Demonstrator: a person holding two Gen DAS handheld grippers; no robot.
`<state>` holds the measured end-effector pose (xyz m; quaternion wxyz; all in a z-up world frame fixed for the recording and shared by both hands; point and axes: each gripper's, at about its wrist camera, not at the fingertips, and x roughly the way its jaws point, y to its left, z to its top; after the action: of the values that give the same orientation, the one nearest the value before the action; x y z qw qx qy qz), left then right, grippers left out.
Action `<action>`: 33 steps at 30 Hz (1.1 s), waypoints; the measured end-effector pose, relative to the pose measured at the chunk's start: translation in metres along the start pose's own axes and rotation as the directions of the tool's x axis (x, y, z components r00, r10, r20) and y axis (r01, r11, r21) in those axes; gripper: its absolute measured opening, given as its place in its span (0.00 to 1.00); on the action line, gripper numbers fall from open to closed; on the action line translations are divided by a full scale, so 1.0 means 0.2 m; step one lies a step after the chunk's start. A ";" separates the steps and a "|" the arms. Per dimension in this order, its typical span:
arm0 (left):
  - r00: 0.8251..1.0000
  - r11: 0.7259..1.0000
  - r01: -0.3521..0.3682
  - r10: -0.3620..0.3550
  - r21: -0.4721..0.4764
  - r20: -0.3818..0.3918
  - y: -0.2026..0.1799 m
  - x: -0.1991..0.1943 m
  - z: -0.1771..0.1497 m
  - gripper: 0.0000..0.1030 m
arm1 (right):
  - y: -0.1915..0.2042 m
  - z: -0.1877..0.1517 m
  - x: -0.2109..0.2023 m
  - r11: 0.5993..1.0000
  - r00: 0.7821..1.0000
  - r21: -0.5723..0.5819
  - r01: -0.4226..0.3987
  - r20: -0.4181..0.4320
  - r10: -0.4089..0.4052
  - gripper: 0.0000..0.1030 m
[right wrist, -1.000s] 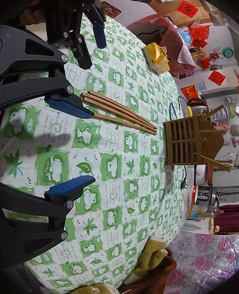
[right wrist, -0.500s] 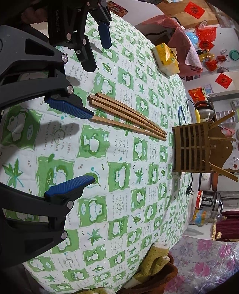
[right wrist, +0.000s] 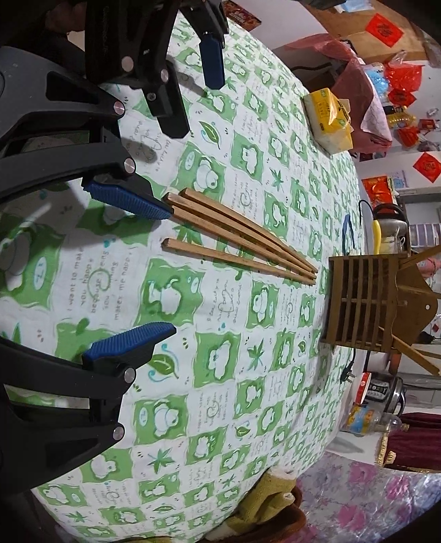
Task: Organize utensils
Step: 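Move both open tools back down to the remaining chopsticks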
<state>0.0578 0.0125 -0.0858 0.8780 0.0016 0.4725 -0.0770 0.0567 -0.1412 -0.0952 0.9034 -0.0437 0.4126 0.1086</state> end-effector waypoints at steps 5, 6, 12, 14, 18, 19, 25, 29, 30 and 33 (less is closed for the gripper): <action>1.000 1.000 -0.006 0.006 -0.016 -0.002 0.03 0.00 0.01 0.86 | -0.04 0.03 0.03 0.996 0.996 0.023 0.090 0.010 -0.091 0.60; 1.000 1.000 -0.006 0.006 -0.016 -0.003 0.03 0.01 0.01 0.86 | -0.06 0.04 0.04 0.993 0.994 0.048 0.110 0.006 -0.111 0.60; 1.000 1.000 -0.001 0.001 -0.001 -0.013 0.00 0.03 0.01 0.86 | -0.08 0.04 0.03 0.994 0.996 0.052 0.093 0.009 -0.094 0.61; 1.000 1.000 0.001 -0.001 0.003 -0.015 0.00 0.03 0.01 0.86 | -0.06 0.04 0.04 0.995 0.996 0.035 0.091 0.005 -0.091 0.61; 1.000 1.000 -0.004 0.004 0.000 -0.019 0.01 0.04 0.00 0.86 | -0.05 0.05 0.04 0.996 0.997 0.043 0.082 0.012 -0.083 0.61; 1.000 1.000 -0.004 0.004 -0.006 -0.019 0.01 0.04 0.01 0.86 | -0.06 0.05 0.03 0.996 0.997 0.052 0.070 0.023 -0.071 0.61; 1.000 1.000 -0.016 0.016 -0.013 -0.017 0.04 0.04 0.02 0.86 | -0.01 0.09 0.04 0.999 1.000 0.050 -0.021 0.016 0.020 0.61; 0.999 0.999 -0.038 0.038 -0.025 -0.002 0.09 0.01 0.03 0.86 | 0.06 0.11 0.08 1.000 1.000 0.011 -0.007 0.001 0.007 0.61; 0.999 0.998 -0.042 0.042 -0.038 0.000 0.11 0.01 0.03 0.86 | 0.07 0.11 0.07 1.000 1.000 0.003 0.000 0.005 0.000 0.61; 0.999 0.997 -0.050 0.050 -0.067 -0.003 0.16 0.00 0.03 0.86 | 0.07 0.11 0.07 1.000 1.000 0.003 0.016 0.012 -0.016 0.61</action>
<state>0.0673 0.0432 -0.0852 0.8789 -0.0161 0.4751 -0.0393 0.0781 -0.1212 -0.0902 0.9068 -0.0451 0.4068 0.1012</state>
